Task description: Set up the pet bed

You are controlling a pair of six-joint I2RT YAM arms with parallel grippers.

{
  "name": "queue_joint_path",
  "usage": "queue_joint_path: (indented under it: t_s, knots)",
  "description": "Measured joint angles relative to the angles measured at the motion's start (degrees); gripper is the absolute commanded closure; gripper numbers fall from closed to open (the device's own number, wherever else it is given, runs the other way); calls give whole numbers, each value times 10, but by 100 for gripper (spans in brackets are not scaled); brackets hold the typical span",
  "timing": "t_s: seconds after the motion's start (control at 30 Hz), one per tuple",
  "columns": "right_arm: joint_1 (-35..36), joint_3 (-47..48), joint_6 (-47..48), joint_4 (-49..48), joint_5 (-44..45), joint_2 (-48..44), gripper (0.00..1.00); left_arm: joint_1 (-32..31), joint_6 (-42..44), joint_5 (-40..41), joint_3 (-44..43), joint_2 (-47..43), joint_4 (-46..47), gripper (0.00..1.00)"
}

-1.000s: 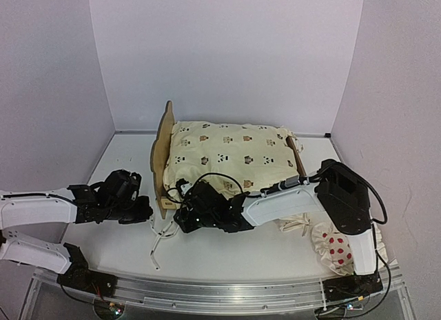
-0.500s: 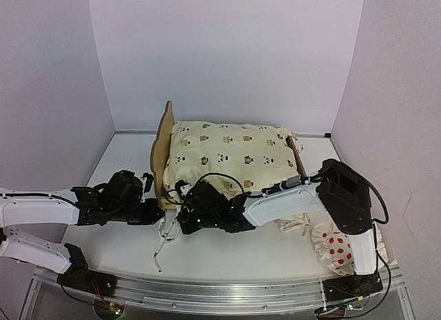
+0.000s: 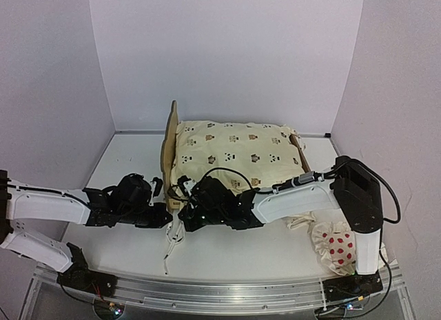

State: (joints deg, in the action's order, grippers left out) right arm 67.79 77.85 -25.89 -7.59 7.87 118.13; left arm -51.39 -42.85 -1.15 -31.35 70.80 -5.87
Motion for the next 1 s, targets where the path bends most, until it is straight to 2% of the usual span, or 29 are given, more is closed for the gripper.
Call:
queue_joint_path:
  t_s: [0.13, 0.6, 1.0]
  knots:
    - [0, -5, 0, 0, 1, -4, 100, -6, 5, -2, 1, -10, -4, 100]
    - [0, -12, 0, 12, 11, -14, 99, -38, 70, 12, 68, -132, 1, 100]
    - [-4, -29, -7, 30, 9, -54, 98, -170, 136, 168, 71, -94, 52, 100]
